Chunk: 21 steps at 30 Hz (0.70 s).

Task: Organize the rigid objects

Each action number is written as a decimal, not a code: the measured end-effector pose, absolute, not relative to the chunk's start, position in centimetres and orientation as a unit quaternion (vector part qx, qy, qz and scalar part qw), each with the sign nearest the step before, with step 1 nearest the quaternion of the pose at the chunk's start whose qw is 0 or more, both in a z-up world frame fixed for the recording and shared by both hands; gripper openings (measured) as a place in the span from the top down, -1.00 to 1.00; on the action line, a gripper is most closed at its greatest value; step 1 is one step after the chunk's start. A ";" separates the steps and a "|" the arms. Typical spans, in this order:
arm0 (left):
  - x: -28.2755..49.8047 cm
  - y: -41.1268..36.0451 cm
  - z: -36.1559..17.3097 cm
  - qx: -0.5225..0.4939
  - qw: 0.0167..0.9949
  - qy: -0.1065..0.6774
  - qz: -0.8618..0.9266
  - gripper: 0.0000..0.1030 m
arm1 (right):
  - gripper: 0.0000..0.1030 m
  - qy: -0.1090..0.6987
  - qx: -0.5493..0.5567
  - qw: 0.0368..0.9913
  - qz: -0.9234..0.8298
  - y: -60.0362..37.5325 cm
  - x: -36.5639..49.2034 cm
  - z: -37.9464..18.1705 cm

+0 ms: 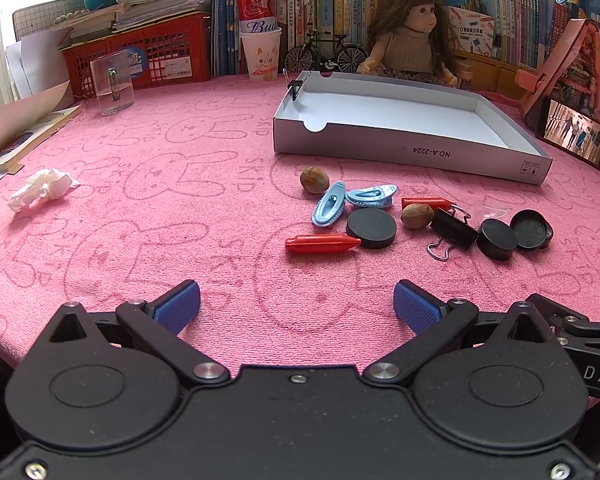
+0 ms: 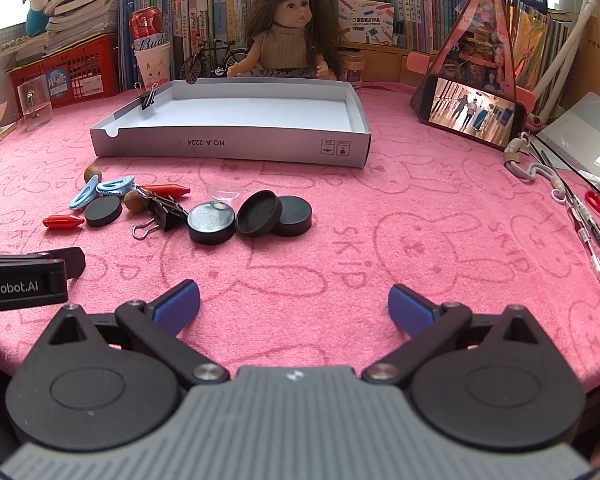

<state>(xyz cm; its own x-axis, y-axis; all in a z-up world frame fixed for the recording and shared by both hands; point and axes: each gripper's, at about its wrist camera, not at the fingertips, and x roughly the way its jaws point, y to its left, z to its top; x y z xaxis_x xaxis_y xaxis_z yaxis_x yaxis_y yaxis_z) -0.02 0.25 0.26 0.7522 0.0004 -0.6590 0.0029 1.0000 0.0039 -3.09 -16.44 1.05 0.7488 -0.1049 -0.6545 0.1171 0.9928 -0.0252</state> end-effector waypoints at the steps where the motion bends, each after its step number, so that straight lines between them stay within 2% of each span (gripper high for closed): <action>1: 0.0 0.2 0.3 0.003 0.936 0.352 0.000 -1.00 | -1.00 0.349 0.009 0.935 -0.059 -16.4 -3.1 1.0; 21: -0.4 0.1 0.2 0.003 0.937 0.349 -0.001 -1.00 | -1.00 0.347 0.008 0.936 -0.058 -16.5 -3.1 1.1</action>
